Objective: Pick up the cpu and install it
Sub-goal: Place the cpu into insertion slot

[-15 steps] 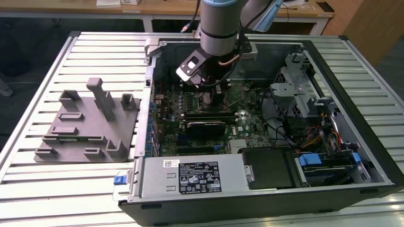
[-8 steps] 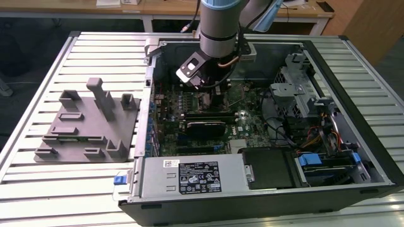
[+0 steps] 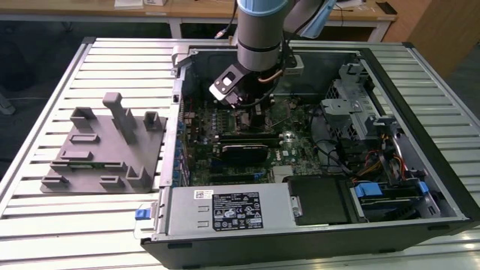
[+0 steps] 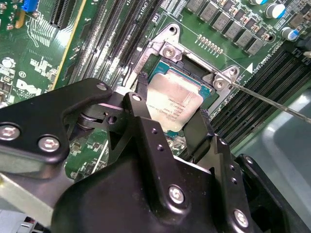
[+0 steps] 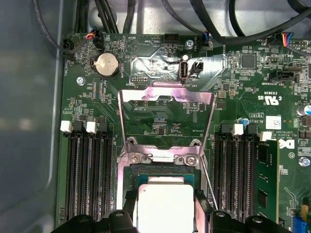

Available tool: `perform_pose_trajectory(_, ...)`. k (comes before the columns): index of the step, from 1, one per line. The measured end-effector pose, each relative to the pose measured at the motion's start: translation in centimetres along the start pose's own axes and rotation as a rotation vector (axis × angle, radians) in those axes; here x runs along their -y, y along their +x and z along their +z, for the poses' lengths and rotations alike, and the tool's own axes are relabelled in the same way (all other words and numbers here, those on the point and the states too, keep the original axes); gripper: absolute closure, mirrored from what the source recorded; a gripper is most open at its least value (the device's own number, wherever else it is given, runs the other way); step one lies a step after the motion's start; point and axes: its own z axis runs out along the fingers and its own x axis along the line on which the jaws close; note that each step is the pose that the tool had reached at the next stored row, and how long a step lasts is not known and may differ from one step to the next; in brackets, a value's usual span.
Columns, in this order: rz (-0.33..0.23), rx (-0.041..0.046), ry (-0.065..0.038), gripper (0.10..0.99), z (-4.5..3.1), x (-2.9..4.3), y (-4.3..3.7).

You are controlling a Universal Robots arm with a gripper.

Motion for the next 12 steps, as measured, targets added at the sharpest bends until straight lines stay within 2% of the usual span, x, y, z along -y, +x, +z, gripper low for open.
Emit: perform_pose_trajectory(12, 0.001, 0.0001, 0.0, 0.545, 0.24, -0.06, 0.0)
